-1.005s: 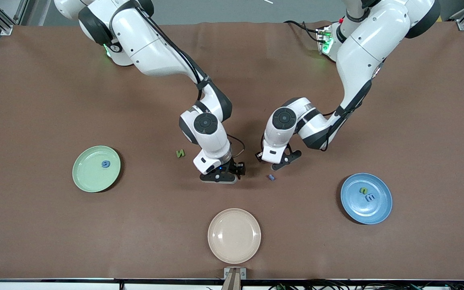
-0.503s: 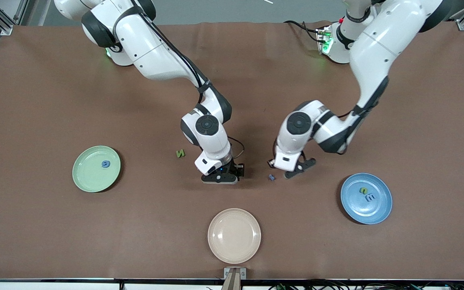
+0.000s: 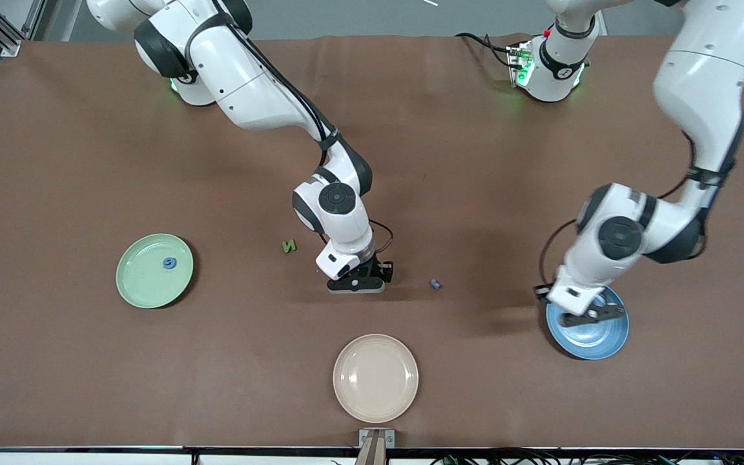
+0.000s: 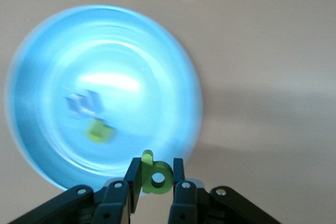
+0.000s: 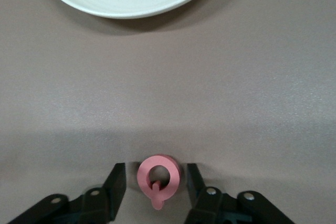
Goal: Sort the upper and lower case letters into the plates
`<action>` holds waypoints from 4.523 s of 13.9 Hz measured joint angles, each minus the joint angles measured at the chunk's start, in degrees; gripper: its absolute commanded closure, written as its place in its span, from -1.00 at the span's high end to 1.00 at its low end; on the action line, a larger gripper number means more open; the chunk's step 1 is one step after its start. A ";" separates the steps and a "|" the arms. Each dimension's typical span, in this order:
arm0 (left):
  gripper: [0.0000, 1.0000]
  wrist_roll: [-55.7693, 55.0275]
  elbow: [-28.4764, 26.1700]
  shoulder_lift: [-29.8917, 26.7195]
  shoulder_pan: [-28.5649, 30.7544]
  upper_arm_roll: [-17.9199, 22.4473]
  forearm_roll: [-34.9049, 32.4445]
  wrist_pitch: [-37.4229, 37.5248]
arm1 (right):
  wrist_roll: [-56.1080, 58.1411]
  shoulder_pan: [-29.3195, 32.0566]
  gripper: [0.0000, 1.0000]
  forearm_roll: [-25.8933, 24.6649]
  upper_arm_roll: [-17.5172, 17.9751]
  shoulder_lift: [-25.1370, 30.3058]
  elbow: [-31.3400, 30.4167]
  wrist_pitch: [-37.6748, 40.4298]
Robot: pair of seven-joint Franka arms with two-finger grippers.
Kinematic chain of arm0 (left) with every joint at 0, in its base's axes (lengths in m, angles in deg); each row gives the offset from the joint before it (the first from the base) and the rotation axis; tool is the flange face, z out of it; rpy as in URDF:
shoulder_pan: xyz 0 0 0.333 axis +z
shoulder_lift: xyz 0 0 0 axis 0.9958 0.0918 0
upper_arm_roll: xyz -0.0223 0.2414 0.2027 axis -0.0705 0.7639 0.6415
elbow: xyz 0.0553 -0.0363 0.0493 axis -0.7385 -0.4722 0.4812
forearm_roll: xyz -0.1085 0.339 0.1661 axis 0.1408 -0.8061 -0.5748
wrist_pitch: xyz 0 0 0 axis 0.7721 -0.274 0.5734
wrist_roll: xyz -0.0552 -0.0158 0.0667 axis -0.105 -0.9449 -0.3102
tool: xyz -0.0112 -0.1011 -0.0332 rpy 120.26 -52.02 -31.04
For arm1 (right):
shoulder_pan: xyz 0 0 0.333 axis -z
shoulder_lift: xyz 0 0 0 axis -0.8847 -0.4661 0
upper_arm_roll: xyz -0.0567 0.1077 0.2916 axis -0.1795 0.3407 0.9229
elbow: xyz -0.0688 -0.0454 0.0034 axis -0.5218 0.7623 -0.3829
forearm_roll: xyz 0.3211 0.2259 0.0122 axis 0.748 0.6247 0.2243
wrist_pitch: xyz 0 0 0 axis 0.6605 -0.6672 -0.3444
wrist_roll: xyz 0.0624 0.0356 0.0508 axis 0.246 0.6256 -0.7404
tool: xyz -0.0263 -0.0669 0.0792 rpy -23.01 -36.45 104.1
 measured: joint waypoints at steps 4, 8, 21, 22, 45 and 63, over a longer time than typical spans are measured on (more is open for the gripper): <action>1.00 3.46 1.81 2.97 2.75 1.28 0.00 -0.72 | 0.04 -0.01 -0.30 -1.83 -0.08 -0.16 0.00 0.10; 1.00 -1.26 2.76 2.93 1.01 -1.18 0.03 -0.72 | 0.05 -0.08 -0.57 -3.02 -0.03 -0.18 0.05 0.04; 0.40 -43.20 9.90 10.02 -21.50 -3.53 0.06 -0.58 | 5.33 3.82 -0.70 -3.04 -0.39 3.44 3.50 12.49; 0.30 -44.41 10.77 10.99 -22.54 -3.15 0.06 -0.58 | 7.12 3.89 -0.70 -3.04 -0.39 4.78 3.60 16.40; -0.93 -9.48 14.38 8.91 -4.92 -2.15 0.02 8.44 | 71.18 41.50 -0.70 8.55 -0.17 23.05 -29.68 12.16; 1.00 8.24 15.04 -12.75 5.99 -7.28 4.29 24.76 | 33.83 24.82 1.00 10.62 1.07 30.47 -27.89 25.31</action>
